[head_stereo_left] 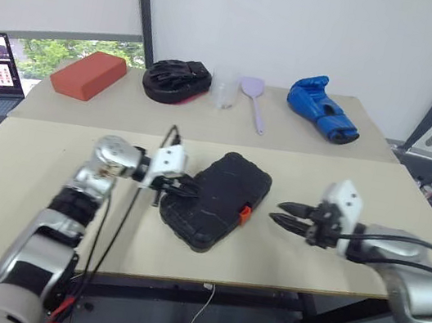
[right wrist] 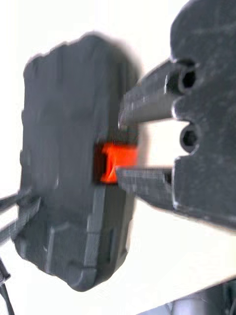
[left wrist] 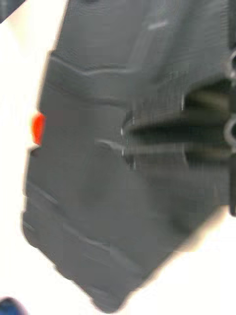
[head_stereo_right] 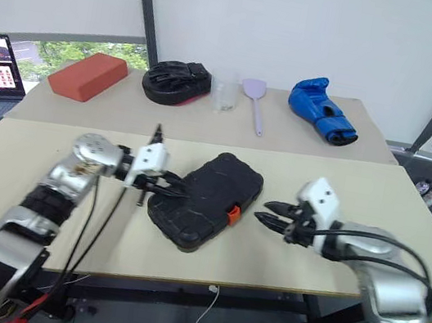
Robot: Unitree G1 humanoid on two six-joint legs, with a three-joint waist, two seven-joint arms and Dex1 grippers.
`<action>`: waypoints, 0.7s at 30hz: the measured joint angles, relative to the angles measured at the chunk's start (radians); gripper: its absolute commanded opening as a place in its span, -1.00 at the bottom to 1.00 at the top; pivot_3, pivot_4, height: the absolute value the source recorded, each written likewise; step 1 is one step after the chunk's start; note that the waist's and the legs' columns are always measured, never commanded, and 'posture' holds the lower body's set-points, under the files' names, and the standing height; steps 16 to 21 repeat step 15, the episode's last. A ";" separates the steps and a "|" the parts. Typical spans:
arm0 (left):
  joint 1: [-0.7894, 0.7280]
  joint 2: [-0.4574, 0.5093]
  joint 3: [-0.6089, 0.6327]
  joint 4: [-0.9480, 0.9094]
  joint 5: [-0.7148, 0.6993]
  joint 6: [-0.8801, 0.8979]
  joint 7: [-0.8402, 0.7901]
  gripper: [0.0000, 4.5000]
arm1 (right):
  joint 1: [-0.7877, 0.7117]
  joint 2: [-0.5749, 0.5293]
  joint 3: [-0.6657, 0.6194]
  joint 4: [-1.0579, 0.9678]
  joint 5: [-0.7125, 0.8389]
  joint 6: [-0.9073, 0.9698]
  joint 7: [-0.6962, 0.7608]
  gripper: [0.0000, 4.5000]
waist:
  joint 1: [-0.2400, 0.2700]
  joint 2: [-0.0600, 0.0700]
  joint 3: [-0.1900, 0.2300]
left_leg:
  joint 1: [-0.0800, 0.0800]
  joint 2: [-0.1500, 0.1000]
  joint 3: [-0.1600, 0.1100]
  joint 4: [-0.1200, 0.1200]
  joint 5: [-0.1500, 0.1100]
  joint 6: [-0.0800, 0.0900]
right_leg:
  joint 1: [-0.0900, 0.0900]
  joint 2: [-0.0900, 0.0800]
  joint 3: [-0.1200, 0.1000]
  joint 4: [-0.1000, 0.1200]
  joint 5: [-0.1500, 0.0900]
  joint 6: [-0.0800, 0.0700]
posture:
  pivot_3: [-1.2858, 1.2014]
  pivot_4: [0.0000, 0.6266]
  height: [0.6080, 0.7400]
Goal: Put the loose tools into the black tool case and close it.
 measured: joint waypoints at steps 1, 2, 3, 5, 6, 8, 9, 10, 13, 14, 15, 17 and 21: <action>0.029 0.046 0.024 -0.034 -0.027 0.057 -0.024 0.13 | 0.014 -0.043 -0.030 0.001 0.025 0.015 0.039 0.39 | -0.002 0.000 0.002 | 0.000 0.000 0.000 -0.002 0.000 0.000 | -0.001 0.000 0.000 0.000 0.000 0.000 | 0.03 -0.52 1.00; 0.065 0.107 0.051 -0.081 -0.062 0.133 -0.051 0.27 | 0.025 -0.099 -0.062 0.010 0.050 0.022 0.091 0.52 | -0.004 0.001 0.004 | 0.000 0.000 0.000 -0.003 0.000 0.000 | -0.002 0.000 0.000 0.000 -0.001 -0.001 | 0.03 -0.52 1.00; 0.111 0.184 0.084 -0.142 -0.107 0.226 -0.079 0.47 | 0.030 -0.170 -0.089 0.031 0.075 0.025 0.157 0.71 | -0.006 0.001 0.007 | 0.000 0.000 0.000 -0.003 0.000 0.000 | -0.002 0.000 0.000 0.000 -0.001 -0.001 | 0.03 -0.52 1.00; 0.163 0.285 0.150 -0.226 -0.180 0.360 -0.108 0.77 | 0.025 -0.265 -0.123 0.095 0.090 0.026 0.248 0.99 | -0.004 0.001 0.013 | -0.002 0.000 0.000 -0.003 0.000 0.000 | -0.003 0.000 -0.001 -0.001 -0.001 -0.001 | 0.03 -0.52 1.00; 0.172 0.314 0.173 -0.257 -0.203 0.399 -0.116 0.92 | 0.024 -0.292 -0.133 0.118 0.095 0.026 0.275 1.00 | -0.002 0.001 0.014 | -0.002 0.000 0.000 -0.003 0.000 0.000 | -0.002 -0.001 -0.001 -0.003 -0.001 -0.001 | 0.03 -0.52 1.00; 0.213 0.382 0.242 -0.327 -0.253 0.465 -0.119 0.99 | -0.016 -0.328 -0.126 0.182 0.104 0.020 0.345 1.00 | 0.005 0.004 0.017 | -0.003 0.000 0.000 -0.003 -0.001 0.000 | -0.001 -0.001 -0.002 -0.008 0.000 0.000 | 0.03 -0.52 1.00; 0.257 0.422 0.294 -0.357 -0.271 0.489 -0.112 0.99 | -0.053 -0.347 -0.107 0.232 0.104 0.011 0.383 1.00 | 0.008 0.005 0.018 | -0.003 -0.001 0.000 -0.004 -0.002 -0.003 | -0.001 -0.003 -0.002 -0.008 0.000 0.000 | 0.03 -0.52 1.00; 0.278 0.437 0.317 -0.367 -0.279 0.499 -0.105 0.99 | -0.069 -0.355 -0.106 0.258 0.103 0.005 0.400 1.00 | 0.008 0.006 0.019 | -0.003 -0.001 0.001 -0.004 -0.005 -0.007 | -0.001 -0.003 -0.002 -0.009 0.000 0.000 | 0.03 -0.52 1.00; 0.335 0.451 0.380 -0.415 -0.312 0.543 -0.074 0.99 | -0.144 -0.358 -0.077 0.337 0.090 -0.028 0.433 1.00 | 0.018 0.007 0.020 | -0.004 -0.001 0.000 -0.005 -0.005 -0.008 | -0.001 -0.003 -0.004 -0.010 0.000 0.000 | 0.03 -0.52 1.00; 0.351 0.451 0.391 -0.429 -0.326 0.554 -0.064 0.99 | -0.171 -0.348 -0.068 0.354 0.083 -0.039 0.433 1.00 | 0.019 0.007 0.020 | -0.005 -0.001 0.000 -0.005 -0.005 -0.008 | -0.002 -0.003 -0.003 -0.010 0.000 0.000 | 0.03 -0.52 1.00; 0.373 0.451 0.406 -0.445 -0.334 0.566 -0.051 0.99 | -0.202 -0.331 -0.058 0.373 0.074 -0.050 0.427 1.00 | 0.019 0.007 0.021 | -0.005 -0.001 0.000 -0.005 -0.005 -0.008 | -0.002 -0.003 -0.004 -0.010 0.000 0.000 | 0.03 -0.52 1.00; 0.373 0.451 0.406 -0.445 -0.334 0.566 -0.051 0.99 | -0.202 -0.331 -0.058 0.373 0.074 -0.050 0.427 1.00 | 0.019 0.007 0.021 | -0.005 -0.001 0.000 -0.005 -0.005 -0.008 | -0.002 -0.003 -0.004 -0.010 0.000 0.000 | 0.03 -0.52 1.00; 0.373 0.451 0.406 -0.445 -0.334 0.566 -0.051 0.99 | -0.202 -0.331 -0.058 0.373 0.074 -0.050 0.427 1.00 | 0.019 0.007 0.021 | -0.005 -0.001 0.000 -0.005 -0.005 -0.008 | -0.002 -0.003 -0.004 -0.010 0.000 0.000 | 0.03 -0.52 1.00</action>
